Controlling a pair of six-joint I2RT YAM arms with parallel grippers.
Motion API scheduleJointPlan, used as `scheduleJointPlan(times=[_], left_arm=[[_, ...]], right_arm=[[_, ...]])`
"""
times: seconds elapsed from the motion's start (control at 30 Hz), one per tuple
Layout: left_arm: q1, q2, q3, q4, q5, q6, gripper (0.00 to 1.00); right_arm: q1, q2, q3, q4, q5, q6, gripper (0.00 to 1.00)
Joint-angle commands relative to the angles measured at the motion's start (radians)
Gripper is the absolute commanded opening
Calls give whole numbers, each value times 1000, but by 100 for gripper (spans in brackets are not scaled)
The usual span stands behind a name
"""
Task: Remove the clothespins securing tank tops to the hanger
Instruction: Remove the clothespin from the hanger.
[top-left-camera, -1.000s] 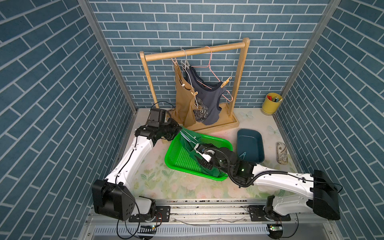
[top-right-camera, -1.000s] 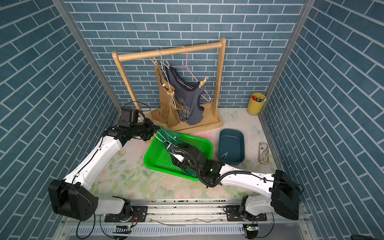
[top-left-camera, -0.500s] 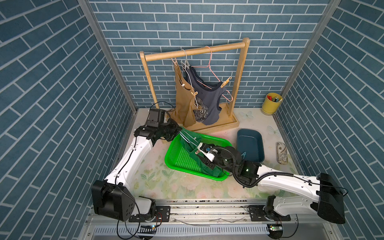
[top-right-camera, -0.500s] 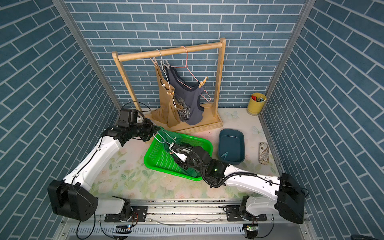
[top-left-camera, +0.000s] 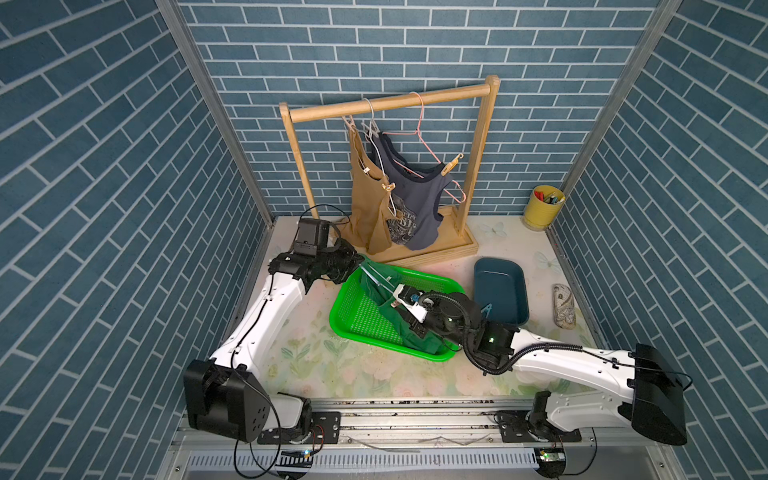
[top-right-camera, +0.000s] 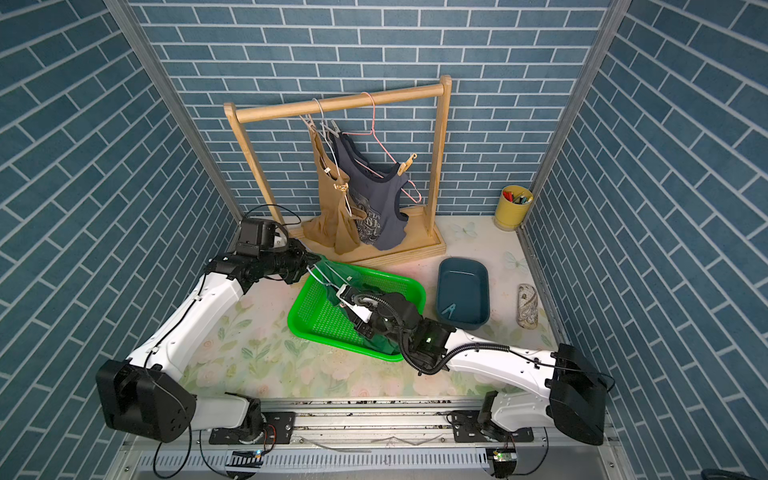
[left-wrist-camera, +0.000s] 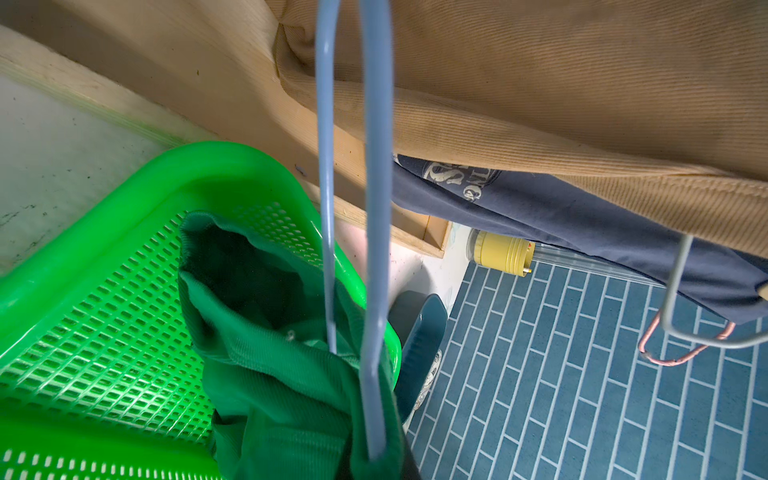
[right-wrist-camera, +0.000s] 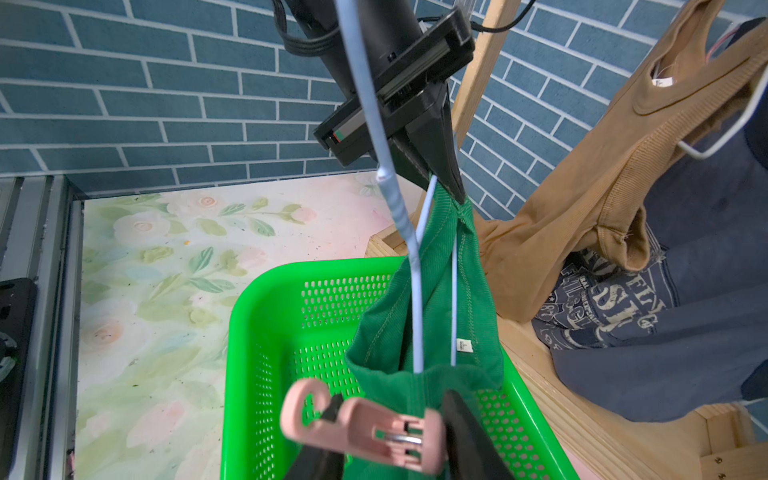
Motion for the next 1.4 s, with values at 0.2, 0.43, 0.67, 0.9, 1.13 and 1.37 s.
scheduleJointPlan(times=[0.2,0.43,0.67,0.9,1.13,1.37], left_arm=[[16,-31,-25,41,13,8,0],[23,-39,-41,32,-28,33,0],[42,-39,-55,8,-99,87,0],[48,-3,-82,57,-99,73,0],[48,-9,-84,55,-130,78,0],[48,-18,-80,43,-138,92,0]], right_arm=[[-2,10,-6,70,20,21,24],[-1,10,-15,77,16,45,20],[-8,-63,-1,-5,16,63,15],[-30,-130,7,-81,-36,135,11],[-46,-150,-1,-92,-55,191,11],[-57,-108,-11,-36,-94,246,19]])
